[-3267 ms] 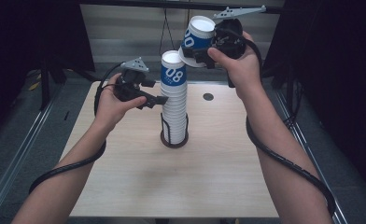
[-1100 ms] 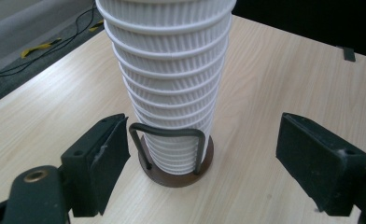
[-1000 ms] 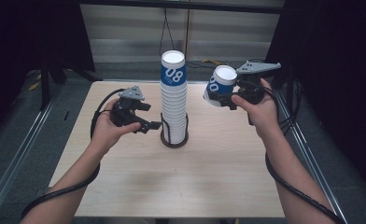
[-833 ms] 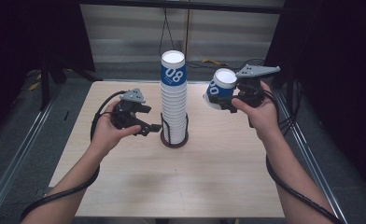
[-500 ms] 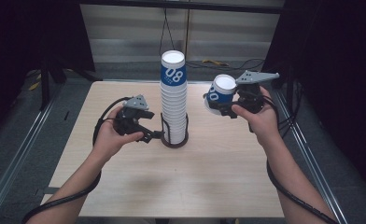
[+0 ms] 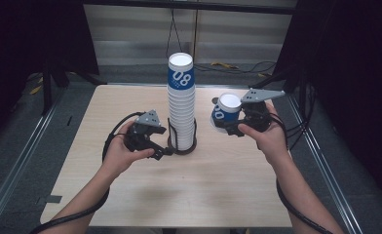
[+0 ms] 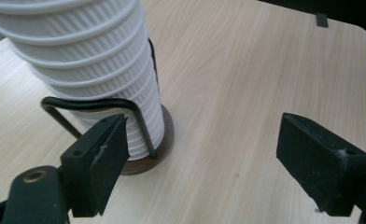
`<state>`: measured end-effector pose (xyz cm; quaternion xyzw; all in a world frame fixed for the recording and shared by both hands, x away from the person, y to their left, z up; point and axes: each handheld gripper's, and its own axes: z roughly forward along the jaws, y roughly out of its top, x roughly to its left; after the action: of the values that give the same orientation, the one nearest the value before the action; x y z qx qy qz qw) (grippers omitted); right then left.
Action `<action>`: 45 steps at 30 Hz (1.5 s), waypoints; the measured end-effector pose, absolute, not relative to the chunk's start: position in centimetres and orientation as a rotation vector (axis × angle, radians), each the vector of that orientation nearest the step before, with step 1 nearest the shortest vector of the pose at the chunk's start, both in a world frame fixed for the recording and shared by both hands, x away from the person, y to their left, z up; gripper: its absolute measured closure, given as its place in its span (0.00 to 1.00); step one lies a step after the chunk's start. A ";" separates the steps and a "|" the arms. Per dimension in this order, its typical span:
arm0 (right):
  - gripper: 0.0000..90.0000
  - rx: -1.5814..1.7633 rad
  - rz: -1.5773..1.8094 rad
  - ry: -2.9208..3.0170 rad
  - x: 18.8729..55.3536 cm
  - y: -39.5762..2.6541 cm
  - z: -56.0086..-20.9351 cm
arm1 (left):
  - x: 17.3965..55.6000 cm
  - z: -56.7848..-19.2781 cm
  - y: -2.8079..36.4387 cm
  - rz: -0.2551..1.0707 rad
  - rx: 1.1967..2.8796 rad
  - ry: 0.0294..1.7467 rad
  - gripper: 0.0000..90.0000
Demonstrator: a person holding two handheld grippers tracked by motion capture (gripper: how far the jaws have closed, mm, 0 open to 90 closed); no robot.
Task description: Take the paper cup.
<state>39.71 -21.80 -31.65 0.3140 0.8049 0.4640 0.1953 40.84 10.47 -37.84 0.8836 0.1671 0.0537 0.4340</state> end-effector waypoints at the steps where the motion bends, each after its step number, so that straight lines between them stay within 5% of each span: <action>1: 0.24 0.880 1.306 2.256 39.6 -21.8 -31.8 | 40.7 -38.0 10.3 0.131 2.194 0.413 0.18; 45: 0.24 0.801 1.302 2.361 36.5 -18.7 -37.0 | 38.3 -41.0 5.5 0.075 2.166 0.318 0.18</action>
<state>36.53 -18.74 -36.95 0.2811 0.8281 0.4565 0.1637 38.29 5.47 -40.97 0.8791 0.1292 0.0305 0.4579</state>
